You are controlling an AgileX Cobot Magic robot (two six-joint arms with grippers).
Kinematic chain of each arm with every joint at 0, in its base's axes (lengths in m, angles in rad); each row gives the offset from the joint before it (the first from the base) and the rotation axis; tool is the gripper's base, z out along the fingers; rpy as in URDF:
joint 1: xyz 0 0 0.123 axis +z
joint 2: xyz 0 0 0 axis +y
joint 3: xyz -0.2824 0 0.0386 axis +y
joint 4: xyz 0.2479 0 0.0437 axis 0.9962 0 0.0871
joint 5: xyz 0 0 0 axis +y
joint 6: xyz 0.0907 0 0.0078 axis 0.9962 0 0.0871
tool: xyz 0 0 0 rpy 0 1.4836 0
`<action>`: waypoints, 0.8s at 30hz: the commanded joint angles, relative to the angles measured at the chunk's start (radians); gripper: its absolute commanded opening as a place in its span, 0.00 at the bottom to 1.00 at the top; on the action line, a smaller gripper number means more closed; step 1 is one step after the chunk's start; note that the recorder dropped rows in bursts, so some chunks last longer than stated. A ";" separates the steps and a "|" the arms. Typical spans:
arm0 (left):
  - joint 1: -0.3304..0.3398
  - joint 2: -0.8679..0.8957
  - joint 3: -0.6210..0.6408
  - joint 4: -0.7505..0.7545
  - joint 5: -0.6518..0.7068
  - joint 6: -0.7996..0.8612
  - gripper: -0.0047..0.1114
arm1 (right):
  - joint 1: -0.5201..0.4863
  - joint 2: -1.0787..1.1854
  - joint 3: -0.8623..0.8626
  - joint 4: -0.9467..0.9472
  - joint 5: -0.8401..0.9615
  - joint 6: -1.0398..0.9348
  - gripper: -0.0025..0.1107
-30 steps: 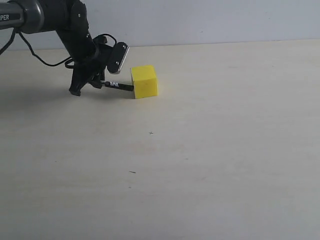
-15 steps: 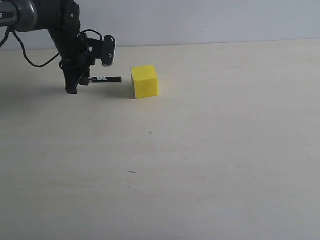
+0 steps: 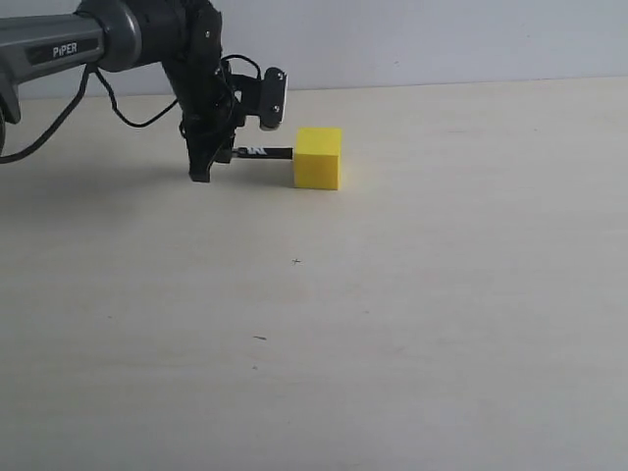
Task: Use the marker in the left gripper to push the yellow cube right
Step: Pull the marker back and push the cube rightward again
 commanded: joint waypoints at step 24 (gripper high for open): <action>0.031 -0.003 -0.018 -0.004 0.074 -0.027 0.04 | -0.006 -0.006 0.005 -0.002 -0.011 -0.001 0.02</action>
